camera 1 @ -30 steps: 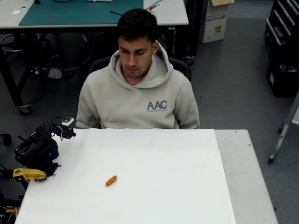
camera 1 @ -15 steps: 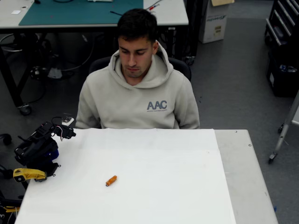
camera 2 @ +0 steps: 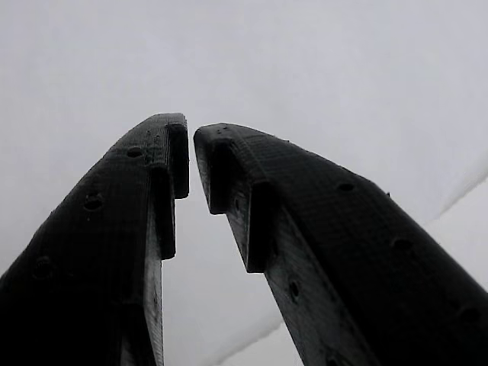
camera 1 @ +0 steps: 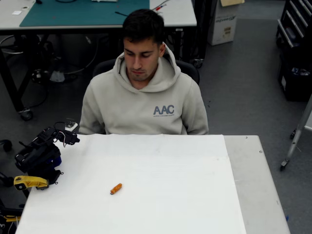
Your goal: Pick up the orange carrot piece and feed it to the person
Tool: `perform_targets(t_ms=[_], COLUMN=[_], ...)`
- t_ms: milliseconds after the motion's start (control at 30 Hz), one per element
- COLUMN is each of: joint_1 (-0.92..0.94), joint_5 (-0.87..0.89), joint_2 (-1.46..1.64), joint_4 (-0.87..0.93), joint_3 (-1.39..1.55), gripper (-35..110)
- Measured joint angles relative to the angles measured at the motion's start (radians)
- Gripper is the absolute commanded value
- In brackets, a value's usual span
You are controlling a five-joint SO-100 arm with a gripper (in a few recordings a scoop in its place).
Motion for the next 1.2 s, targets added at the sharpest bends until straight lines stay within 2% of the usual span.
perform_targets(t_ms=[300, 967, 1200], joint_1=[0.084, 0.305, 0.428], joint_5=[0.000, 0.000, -0.126], joint_2=[-0.112, -0.905, -1.098], joint_4=[0.000, 0.000, 0.002], joint_3=[-0.175, -0.719, -0.848], gripper=[-3, -3, -3])
